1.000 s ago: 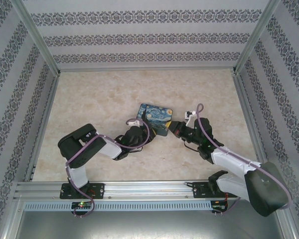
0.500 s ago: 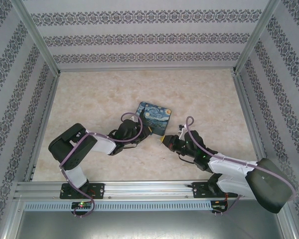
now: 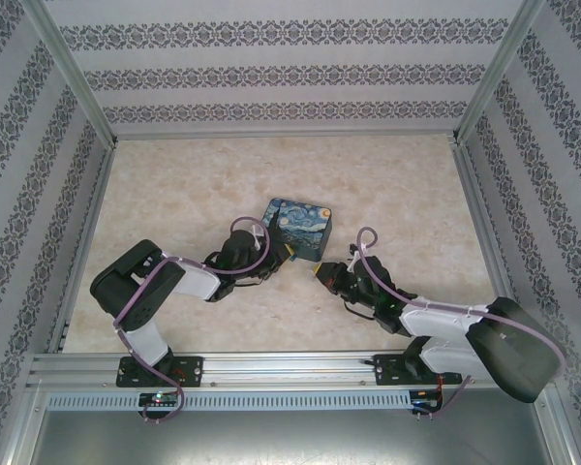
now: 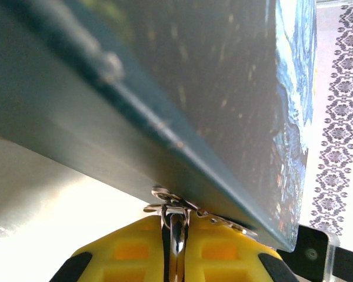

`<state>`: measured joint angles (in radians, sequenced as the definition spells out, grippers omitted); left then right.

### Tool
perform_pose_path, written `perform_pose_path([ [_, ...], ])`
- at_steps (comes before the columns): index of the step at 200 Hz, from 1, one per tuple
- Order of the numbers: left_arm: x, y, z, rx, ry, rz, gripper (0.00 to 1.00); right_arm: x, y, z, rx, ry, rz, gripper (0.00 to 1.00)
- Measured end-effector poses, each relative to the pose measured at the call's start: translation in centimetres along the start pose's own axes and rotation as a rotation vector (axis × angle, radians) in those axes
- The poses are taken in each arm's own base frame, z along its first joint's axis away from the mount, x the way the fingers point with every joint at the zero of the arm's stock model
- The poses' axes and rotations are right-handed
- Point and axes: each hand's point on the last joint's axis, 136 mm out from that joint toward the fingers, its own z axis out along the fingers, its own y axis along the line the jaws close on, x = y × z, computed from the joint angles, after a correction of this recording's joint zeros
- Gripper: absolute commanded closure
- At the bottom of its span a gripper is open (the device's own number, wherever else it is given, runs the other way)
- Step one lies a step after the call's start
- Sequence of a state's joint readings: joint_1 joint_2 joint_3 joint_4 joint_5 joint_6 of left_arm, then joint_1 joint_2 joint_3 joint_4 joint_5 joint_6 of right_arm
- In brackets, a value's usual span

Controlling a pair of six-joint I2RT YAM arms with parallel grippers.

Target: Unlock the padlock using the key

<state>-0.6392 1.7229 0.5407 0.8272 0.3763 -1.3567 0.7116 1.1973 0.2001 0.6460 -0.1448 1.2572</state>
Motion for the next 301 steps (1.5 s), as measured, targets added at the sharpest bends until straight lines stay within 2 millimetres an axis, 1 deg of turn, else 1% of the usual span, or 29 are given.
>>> perform_pose_path([
  [38, 0.2, -0.5, -0.3, 0.012, 0.008, -0.025, 1.00, -0.1, 0.4, 0.3, -0.015, -0.009, 0.023, 1.00],
  [49, 0.2, -0.9, -0.7, 0.012, 0.008, -0.027, 1.00, -0.1, 0.6, 0.5, -0.020, -0.009, 0.029, 1.00],
  [86, 0.3, -3.2, -2.5, 0.031, 0.005, -0.007, 1.00, -0.3, 1.0, 0.7, -0.042, -0.027, 0.045, 1.00],
  [108, 0.3, -3.8, -3.2, 0.026, -0.002, 0.000, 1.00, -0.5, 1.1, 0.9, -0.050, -0.035, 0.060, 1.00],
  [126, 0.2, -3.6, -3.5, 0.009, -0.014, -0.001, 1.00, -0.5, 1.3, 1.1, -0.058, -0.038, 0.072, 1.00],
  [166, 0.1, -3.2, -3.4, -0.004, -0.018, -0.003, 1.00, -0.2, 2.5, 1.1, -0.100, -0.035, 0.085, 1.00],
  [183, 0.1, -2.9, -3.2, -0.009, -0.019, -0.012, 1.00, 0.0, 2.9, 1.2, -0.112, -0.029, 0.092, 1.00],
  [222, -0.1, -1.9, -2.2, -0.017, -0.024, -0.045, 1.00, -0.5, 4.0, 1.4, -0.140, -0.045, 0.102, 1.00],
  [264, -0.4, -2.6, -2.1, 0.013, -0.045, -0.060, 1.00, -0.1, 3.4, 2.0, -0.112, -0.054, 0.120, 1.00],
  [301, -0.6, -2.7, -2.1, 0.016, -0.057, -0.070, 1.00, -0.4, 2.5, 2.3, -0.083, -0.080, 0.145, 1.00],
])
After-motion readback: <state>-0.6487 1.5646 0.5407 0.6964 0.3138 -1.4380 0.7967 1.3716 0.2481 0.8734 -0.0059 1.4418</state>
